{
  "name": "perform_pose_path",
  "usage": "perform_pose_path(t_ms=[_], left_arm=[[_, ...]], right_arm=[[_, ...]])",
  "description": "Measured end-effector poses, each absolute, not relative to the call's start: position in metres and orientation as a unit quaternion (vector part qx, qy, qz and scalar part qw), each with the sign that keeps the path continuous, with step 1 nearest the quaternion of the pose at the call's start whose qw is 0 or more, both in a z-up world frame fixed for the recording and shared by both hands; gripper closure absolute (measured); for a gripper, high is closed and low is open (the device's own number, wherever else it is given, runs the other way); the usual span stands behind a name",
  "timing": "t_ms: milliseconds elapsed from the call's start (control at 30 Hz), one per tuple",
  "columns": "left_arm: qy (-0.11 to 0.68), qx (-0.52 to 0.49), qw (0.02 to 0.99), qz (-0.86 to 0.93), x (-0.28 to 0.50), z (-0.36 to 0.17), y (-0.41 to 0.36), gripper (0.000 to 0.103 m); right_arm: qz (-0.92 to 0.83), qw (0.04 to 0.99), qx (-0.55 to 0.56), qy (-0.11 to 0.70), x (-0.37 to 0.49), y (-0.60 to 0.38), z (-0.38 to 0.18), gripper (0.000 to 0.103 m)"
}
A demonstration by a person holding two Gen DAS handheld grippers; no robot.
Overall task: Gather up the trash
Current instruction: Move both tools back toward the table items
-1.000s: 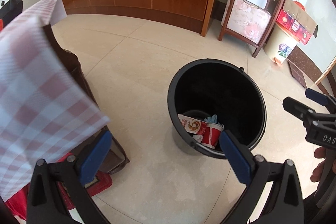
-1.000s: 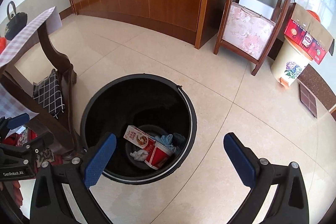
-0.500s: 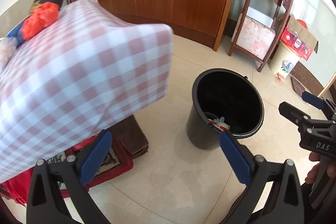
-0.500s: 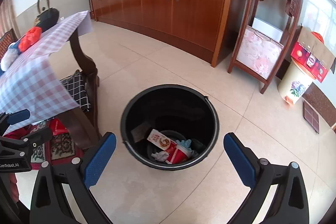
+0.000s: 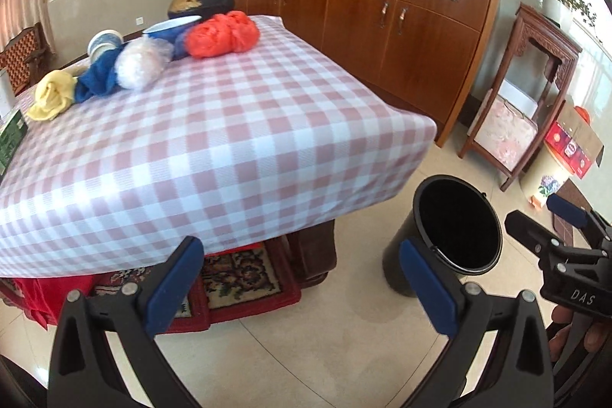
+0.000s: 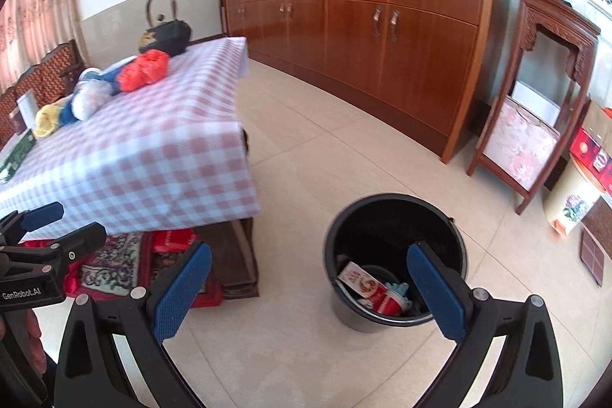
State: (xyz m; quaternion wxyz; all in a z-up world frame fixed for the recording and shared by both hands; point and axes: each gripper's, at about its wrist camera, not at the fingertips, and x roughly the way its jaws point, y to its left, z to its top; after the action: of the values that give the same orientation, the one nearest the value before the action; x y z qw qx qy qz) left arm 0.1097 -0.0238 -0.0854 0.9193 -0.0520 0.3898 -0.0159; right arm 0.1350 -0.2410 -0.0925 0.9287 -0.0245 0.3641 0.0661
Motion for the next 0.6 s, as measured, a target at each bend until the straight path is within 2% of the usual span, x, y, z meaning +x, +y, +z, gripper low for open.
perform_pose_path(t_ms=[600], left_arm=[[0.314, -0.106, 0.938, 0.103, 0.061, -0.033, 0.090, 0.000]], right_arm=[[0.203, 0.927, -0.041, 0.312, 0.145, -0.109, -0.039, 0.000]])
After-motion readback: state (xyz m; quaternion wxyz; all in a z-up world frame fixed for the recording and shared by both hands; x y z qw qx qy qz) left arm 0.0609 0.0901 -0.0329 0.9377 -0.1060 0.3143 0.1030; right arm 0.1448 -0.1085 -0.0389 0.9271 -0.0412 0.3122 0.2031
